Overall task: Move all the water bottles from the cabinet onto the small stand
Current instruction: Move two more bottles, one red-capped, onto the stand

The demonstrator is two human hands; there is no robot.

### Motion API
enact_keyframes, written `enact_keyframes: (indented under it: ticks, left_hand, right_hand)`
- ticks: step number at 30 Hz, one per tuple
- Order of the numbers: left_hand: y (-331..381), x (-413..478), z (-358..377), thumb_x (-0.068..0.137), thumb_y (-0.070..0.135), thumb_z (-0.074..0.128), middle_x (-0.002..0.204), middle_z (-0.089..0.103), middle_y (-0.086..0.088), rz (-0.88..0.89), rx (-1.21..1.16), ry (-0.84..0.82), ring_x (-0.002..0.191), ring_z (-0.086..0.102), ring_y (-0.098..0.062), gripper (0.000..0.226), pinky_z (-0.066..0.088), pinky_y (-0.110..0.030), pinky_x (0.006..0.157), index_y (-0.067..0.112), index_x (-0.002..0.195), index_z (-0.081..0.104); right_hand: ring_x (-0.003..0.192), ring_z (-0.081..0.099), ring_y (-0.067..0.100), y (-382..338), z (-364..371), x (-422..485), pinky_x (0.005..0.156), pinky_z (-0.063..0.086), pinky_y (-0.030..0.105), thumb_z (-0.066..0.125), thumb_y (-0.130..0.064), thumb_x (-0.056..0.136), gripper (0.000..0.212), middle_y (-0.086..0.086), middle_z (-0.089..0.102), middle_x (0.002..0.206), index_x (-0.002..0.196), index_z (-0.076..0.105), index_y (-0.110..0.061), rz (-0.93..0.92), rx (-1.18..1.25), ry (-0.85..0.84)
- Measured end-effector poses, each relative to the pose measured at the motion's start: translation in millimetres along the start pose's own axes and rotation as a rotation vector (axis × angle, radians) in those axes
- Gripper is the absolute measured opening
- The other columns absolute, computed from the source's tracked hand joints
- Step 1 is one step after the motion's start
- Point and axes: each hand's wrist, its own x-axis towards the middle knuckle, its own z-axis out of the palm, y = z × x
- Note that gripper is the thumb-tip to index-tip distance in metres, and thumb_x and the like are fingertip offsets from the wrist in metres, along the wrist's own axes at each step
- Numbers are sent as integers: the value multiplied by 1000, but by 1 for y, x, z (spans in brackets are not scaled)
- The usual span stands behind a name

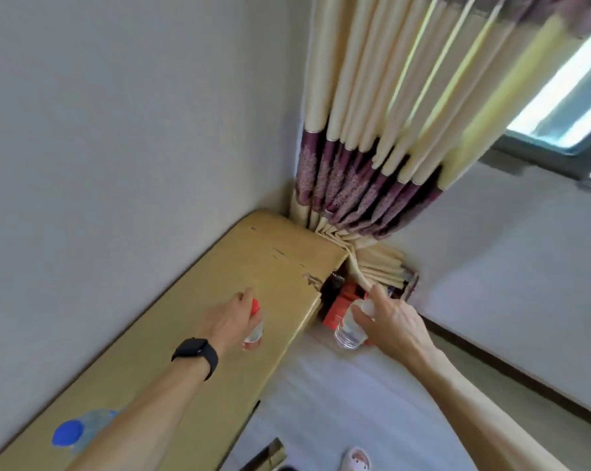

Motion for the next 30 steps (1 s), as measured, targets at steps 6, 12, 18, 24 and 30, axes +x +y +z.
enact_keyframes:
  ticks: [6,12,18,24,30]
  left_hand:
    - [120,1,-12,101,44,39,84,57,-7,362,-70,-98,71,58,-29,25,48,-39,62,20,98,31]
    - [286,-56,-14,97,51,37,105,65,-1,693,139,25,93,67,-33,35,42,-36,66,22,117,40]
    - [453,-163,-3,95,49,36,104,62,5,1007,101,94,87,65,-33,25,44,-36,68,27,107,40]
    - [601,-298,32,92,46,38,87,53,6,1412,92,102,71,59,-27,16,48,-34,61,31,94,36]
    - [751,-422,66,88,47,35,86,56,7,1748,96,59,69,57,-23,18,47,-31,56,33,99,42]
  right_hand:
    - [81,58,40,91,-31,-129,66,43,42,49,-48,94,37,10,61,73,90,36,-14,333,111,189]
    - [71,54,38,175,-46,-289,61,42,39,51,-51,92,38,6,59,66,86,36,-16,662,207,363]
    - [71,53,34,250,-50,-476,58,40,37,51,-56,89,39,3,56,68,83,33,-22,921,228,460]
    - [74,57,33,298,-44,-660,63,45,39,50,-59,86,39,2,59,69,81,32,-25,1168,221,533]
    - [79,57,35,339,-40,-812,65,46,39,51,-59,82,40,0,55,70,74,25,-29,1439,264,602]
